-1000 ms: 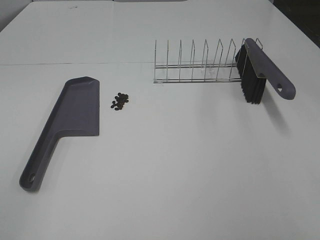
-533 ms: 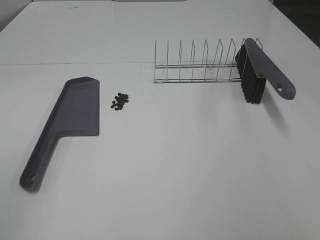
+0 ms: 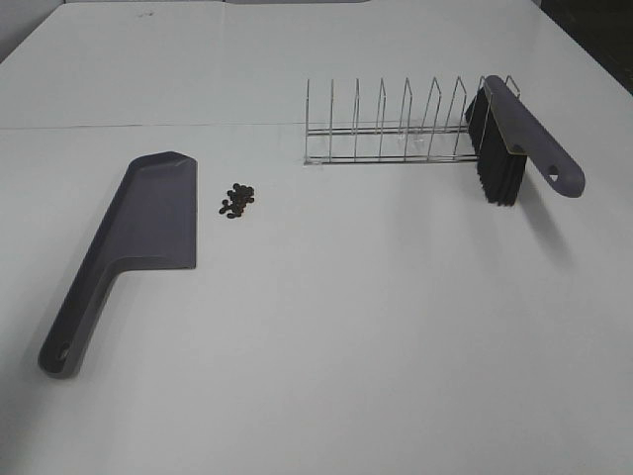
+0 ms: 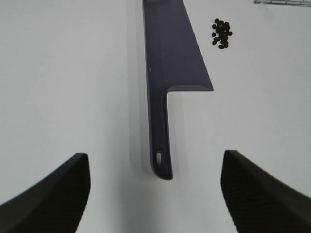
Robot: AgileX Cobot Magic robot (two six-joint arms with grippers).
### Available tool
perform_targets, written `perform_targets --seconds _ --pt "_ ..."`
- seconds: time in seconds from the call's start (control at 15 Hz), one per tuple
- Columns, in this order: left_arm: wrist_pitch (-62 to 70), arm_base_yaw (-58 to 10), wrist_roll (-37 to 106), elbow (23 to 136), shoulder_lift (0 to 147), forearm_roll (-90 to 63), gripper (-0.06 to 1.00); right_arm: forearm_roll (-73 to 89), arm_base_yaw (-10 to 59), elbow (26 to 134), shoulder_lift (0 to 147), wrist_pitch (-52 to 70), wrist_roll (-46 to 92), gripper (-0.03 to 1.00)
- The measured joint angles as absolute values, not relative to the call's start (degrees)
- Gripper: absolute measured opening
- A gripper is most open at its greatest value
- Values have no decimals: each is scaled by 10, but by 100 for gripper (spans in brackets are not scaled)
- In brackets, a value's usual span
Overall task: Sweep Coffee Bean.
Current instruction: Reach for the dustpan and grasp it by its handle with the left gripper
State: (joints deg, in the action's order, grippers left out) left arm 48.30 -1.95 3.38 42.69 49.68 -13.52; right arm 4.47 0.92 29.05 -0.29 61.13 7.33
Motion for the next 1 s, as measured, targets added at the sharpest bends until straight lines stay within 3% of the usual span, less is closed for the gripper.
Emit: perform_targets --seconds 0.47,1.0 --pt "493 -31 34 600 904 -146 68 45 9 290 -3 611 73 82" --pt "497 -105 -20 683 1122 -100 68 45 9 290 -3 611 73 82"
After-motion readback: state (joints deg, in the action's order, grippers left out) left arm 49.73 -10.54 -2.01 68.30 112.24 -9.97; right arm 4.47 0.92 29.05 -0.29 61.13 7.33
